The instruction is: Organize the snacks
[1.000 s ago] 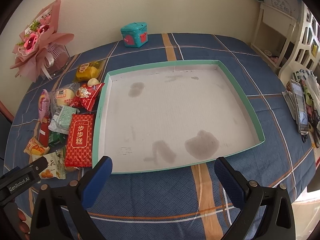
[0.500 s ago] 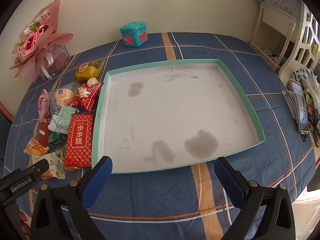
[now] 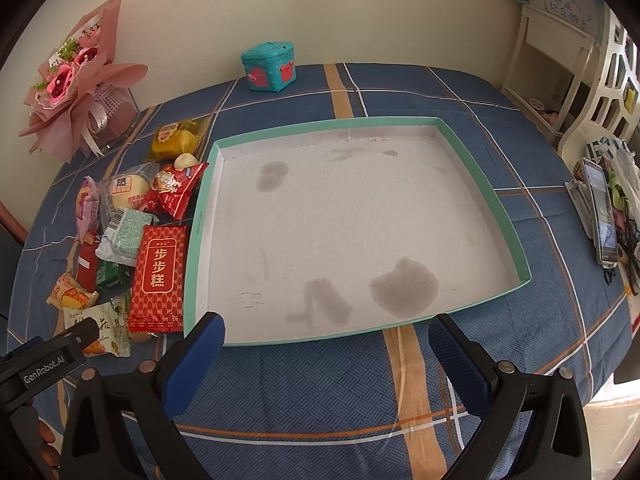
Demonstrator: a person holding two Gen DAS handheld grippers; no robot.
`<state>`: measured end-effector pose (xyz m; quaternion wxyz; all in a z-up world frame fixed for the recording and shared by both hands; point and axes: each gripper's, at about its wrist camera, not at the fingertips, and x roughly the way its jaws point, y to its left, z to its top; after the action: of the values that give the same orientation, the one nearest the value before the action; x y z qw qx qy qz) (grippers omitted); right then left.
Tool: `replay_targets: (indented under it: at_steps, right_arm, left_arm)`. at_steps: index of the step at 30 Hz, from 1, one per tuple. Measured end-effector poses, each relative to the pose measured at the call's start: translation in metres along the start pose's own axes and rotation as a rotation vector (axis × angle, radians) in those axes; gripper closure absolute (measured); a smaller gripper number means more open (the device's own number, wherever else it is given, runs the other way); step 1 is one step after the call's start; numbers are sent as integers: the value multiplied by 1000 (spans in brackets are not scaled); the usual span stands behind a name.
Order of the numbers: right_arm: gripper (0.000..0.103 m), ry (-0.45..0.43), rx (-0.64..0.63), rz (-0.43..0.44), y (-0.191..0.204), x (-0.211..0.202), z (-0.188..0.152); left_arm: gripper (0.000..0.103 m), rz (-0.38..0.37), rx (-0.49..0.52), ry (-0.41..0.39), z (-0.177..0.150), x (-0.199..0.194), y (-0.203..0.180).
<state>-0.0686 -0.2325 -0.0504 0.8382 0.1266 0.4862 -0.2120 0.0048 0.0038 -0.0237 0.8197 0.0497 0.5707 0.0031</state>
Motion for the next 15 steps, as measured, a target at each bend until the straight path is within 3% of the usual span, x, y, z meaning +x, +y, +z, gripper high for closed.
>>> replay_targets:
  at_steps: [15]
  right_arm:
    - [0,4,3,2,1,0,-1]
  left_arm:
    - [0,0,-1,9,3,3,-1]
